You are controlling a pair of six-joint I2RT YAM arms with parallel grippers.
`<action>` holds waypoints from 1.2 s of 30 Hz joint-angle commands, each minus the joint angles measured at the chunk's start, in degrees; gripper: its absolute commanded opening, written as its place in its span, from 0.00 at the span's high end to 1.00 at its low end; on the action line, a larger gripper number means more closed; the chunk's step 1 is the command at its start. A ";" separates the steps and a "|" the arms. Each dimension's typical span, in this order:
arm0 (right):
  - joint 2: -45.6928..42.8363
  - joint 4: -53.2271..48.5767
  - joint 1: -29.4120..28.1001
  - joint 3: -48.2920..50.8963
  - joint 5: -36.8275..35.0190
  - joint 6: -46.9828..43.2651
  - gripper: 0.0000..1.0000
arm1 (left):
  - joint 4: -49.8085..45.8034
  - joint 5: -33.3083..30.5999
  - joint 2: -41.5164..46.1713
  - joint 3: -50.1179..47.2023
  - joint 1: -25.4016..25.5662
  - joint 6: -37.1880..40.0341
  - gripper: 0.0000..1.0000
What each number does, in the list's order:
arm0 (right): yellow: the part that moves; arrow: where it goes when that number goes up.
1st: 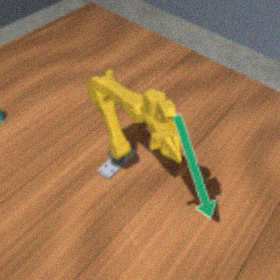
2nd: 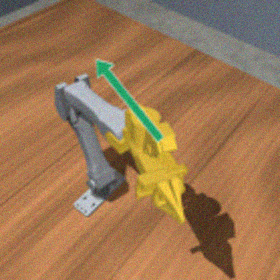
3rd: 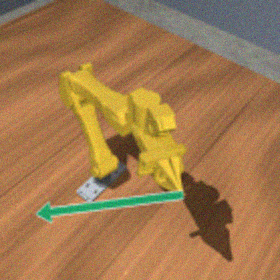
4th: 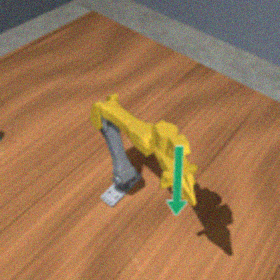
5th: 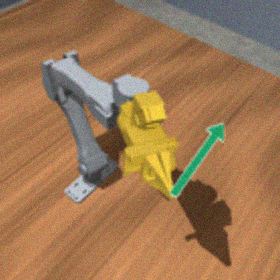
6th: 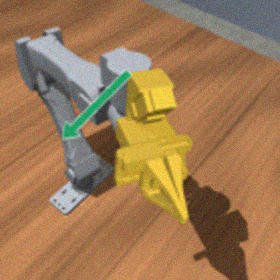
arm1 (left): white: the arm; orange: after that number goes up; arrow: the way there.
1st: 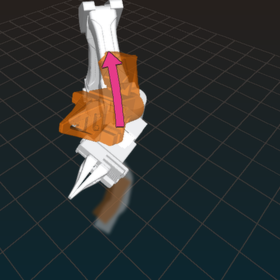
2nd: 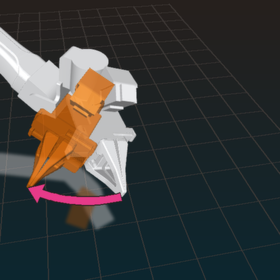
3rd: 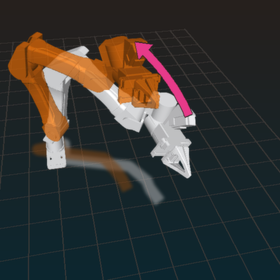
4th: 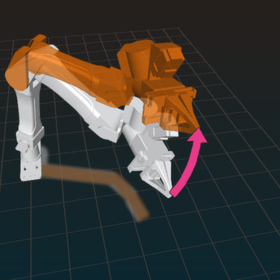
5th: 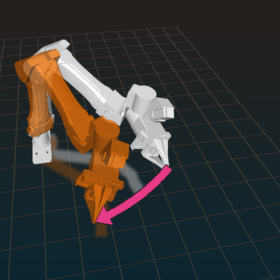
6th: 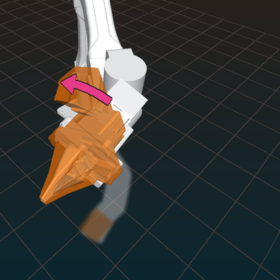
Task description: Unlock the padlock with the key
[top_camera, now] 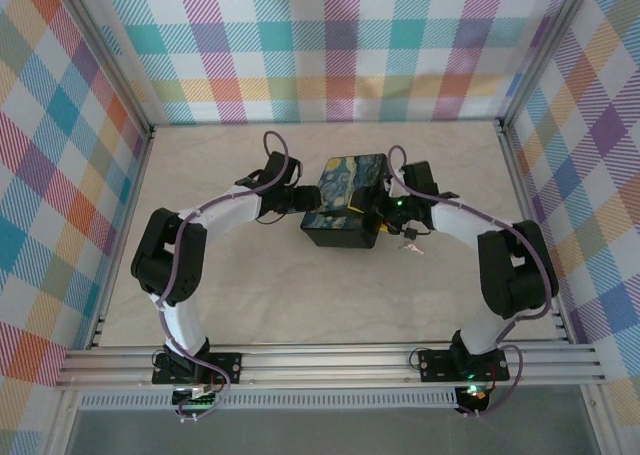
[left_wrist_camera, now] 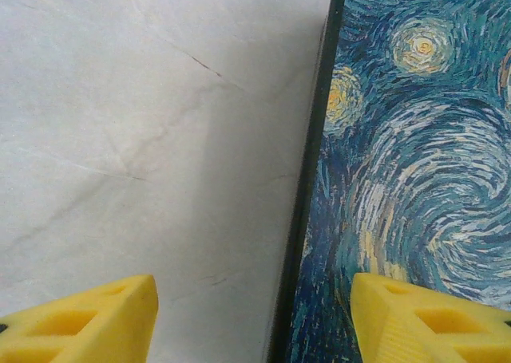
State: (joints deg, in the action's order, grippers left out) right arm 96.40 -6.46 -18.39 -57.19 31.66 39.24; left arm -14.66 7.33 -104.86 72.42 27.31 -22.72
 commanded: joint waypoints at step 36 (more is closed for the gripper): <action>3.28 -6.17 3.54 -10.41 6.79 -4.94 0.00 | -2.26 -15.82 -3.59 -3.57 0.18 -2.40 0.35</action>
State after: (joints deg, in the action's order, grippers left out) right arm 101.23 -11.73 -15.29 -66.87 36.32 35.09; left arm -7.70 -7.18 -106.76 71.18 27.92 -26.13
